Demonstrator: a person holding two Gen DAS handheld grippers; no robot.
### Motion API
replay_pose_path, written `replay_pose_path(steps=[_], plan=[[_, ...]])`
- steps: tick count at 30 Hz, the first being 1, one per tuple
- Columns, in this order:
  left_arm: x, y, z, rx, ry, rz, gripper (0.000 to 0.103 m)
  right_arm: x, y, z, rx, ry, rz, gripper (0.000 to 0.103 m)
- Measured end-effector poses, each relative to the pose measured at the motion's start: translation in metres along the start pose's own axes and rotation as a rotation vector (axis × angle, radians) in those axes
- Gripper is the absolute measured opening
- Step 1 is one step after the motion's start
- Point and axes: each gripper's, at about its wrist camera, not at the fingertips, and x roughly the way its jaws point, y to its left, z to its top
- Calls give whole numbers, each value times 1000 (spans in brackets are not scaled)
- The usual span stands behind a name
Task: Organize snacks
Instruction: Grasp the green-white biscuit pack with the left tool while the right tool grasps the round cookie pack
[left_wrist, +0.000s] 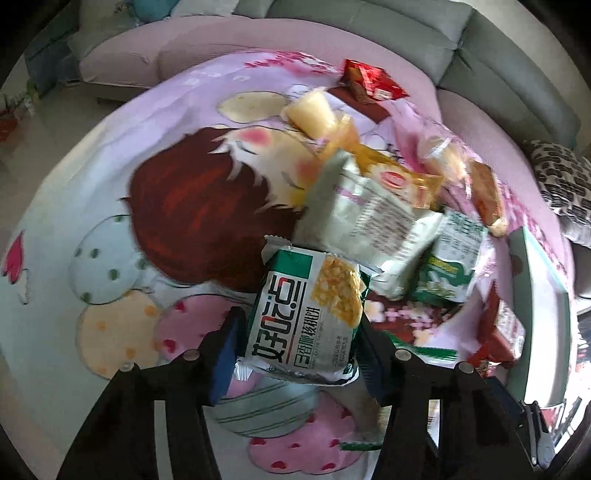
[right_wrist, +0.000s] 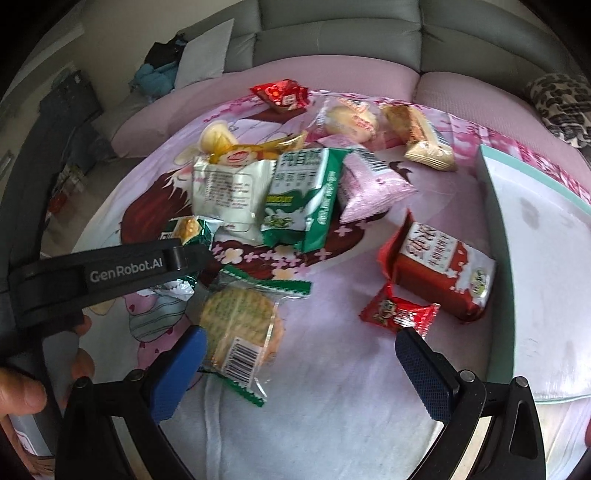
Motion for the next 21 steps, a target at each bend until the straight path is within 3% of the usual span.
replay_pose_path(steps=[7, 21], plan=[[-2, 24, 3, -28, -13, 76, 59, 10, 15, 1, -52, 18, 24, 103], [3, 14, -1, 66, -28, 158, 64, 23, 29, 2, -81, 22, -40, 101]])
